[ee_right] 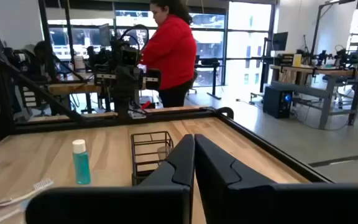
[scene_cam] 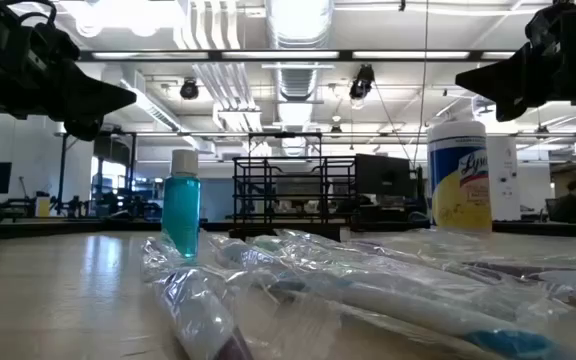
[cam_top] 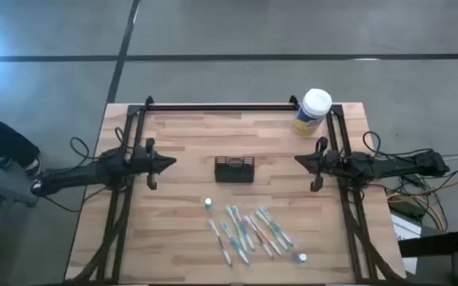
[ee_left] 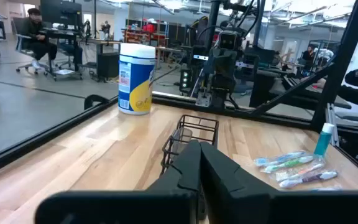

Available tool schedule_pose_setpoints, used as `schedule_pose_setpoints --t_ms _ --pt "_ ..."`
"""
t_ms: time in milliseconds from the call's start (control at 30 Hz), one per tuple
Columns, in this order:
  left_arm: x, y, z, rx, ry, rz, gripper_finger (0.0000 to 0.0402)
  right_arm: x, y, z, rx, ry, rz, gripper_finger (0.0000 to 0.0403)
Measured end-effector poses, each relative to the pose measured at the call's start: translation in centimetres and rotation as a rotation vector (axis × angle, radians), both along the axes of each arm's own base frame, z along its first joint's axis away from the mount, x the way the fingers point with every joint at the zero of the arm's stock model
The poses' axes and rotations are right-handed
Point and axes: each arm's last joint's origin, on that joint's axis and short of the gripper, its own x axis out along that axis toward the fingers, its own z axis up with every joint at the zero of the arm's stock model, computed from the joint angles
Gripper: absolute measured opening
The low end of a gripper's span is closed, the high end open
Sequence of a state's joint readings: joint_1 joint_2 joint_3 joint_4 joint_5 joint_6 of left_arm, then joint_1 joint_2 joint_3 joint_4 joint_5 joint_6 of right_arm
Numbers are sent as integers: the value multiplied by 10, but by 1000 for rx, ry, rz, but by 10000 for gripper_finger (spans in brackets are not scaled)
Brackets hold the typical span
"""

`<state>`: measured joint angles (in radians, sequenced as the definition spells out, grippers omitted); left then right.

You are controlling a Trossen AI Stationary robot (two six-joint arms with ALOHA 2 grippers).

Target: Pick & Place toothbrushing station

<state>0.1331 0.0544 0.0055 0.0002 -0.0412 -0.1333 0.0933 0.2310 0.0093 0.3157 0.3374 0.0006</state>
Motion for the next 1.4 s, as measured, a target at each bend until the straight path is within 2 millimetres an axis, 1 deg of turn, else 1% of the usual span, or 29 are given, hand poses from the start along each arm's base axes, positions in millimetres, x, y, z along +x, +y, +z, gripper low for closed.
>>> schedule_pose_setpoints --t_ms 433,500,567,633,767,867,1067,1133,1267,1400 --pt "0 0 0 -6 0 1 7 0 0 -1 6 7 1 8" --pt "0 0 0 -6 0 1 7 1 0 -1 27 1 4 8" --pt "0 0 0 -6 0 1 7 1 1 1 71 -26 28 8" --pt "0 0 0 -6 0 1 7 2 2 5 72 -37 75 8" --pt "0 0 0 -8 0 1 7 8 3 20 66 -14 91 8" --pt "0 0 0 -8 -1 1 7 17 4 38 51 6 90 8" --pt "0 0 0 -40 -6 1 7 46 7 69 65 201 73 8" --pt "0 0 0 -55 -7 -5 7 57 10 81 81 258 82 8" --pt "0 -1 0 -72 -6 -29 7 76 28 99 128 392 118 8" --pt "0 -2 -1 -87 -6 -49 7 88 61 115 167 503 82 8"
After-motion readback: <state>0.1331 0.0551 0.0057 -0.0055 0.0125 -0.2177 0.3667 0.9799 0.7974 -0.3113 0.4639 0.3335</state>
